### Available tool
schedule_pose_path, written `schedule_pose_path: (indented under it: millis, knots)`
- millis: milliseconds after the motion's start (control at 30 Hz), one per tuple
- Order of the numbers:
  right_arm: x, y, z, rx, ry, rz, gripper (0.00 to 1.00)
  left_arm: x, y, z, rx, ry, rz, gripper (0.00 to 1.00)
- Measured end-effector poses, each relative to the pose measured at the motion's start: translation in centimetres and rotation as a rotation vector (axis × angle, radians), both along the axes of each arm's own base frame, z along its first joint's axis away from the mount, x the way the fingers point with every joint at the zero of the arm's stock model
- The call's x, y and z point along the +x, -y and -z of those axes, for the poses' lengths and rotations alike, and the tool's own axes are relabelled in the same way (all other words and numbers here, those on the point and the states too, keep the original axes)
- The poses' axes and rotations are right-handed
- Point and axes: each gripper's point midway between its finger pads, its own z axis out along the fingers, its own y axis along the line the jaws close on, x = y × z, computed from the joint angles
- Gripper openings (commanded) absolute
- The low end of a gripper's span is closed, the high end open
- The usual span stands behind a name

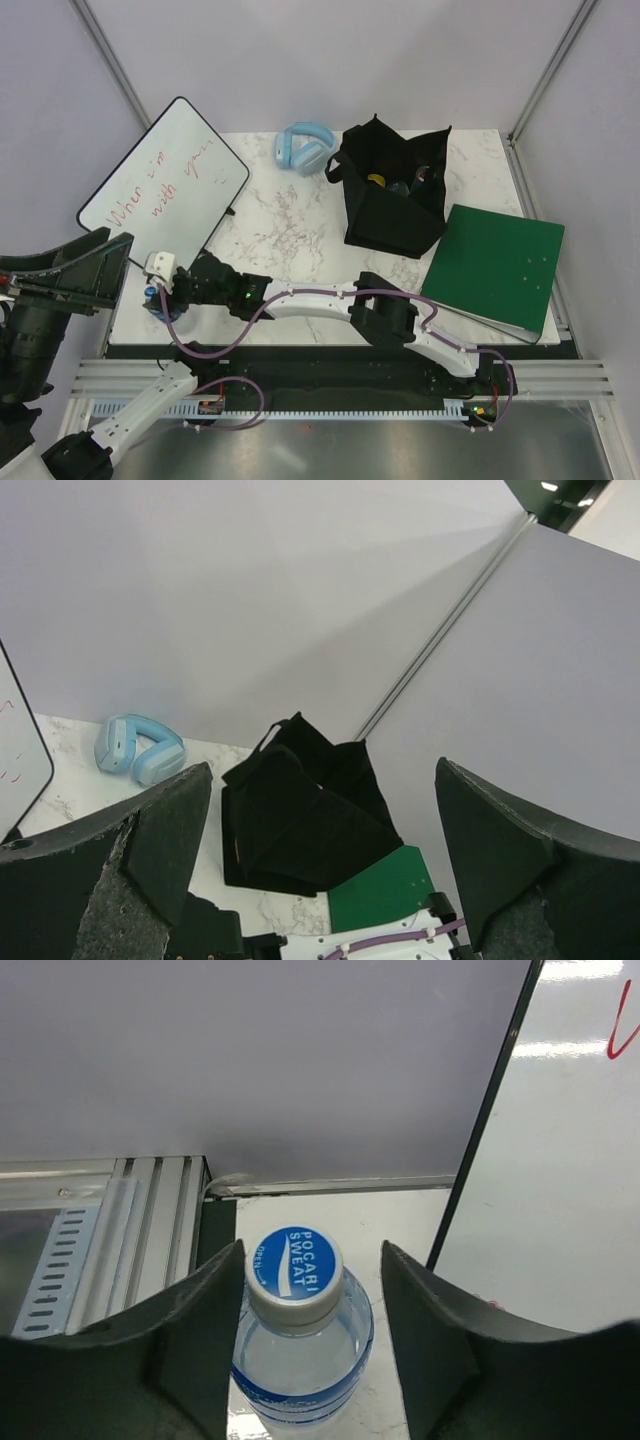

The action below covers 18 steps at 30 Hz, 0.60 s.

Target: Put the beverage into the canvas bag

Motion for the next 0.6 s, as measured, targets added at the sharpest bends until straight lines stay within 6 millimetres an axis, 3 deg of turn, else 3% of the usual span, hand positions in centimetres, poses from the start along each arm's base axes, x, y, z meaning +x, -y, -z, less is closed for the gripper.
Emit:
schedule_pose_path:
  millis: [67, 100, 133, 167, 400, 600]
  knots:
    - [-0.2, 0.0, 0.1, -0.001, -0.005, -0.006, 0.29, 0.0, 0.0, 0.0, 0.001, -0.001, 0.0, 1.0]
    - [-0.1, -0.1, -0.1, 0.001, 0.002, -0.002, 0.13, 0.1, 0.0, 0.1, 0.001, -0.002, 0.0, 1.0]
    - [0.0, -0.1, -0.2, 0.001, 0.001, 0.002, 0.03, 0.1, 0.1, 0.1, 0.002, -0.004, 0.0, 1.0]
    - [0.0, -0.1, -0.2, 0.0, 0.004, 0.007, 0.0, 0.2, 0.1, 0.3, 0.004, -0.006, 0.0, 1.0]
    - [0.6, 1.1, -0.3, 0.018, 0.01, 0.058, 0.0, 1.5, 0.4, 2.4, 0.035, -0.062, -0.029, 1.0]
    - [2.1, 6.4, -0.8, -0.071, 0.055, 0.19, 0.0, 3.1, 0.8, 4.9, 0.085, -0.132, -0.056, 1.0]
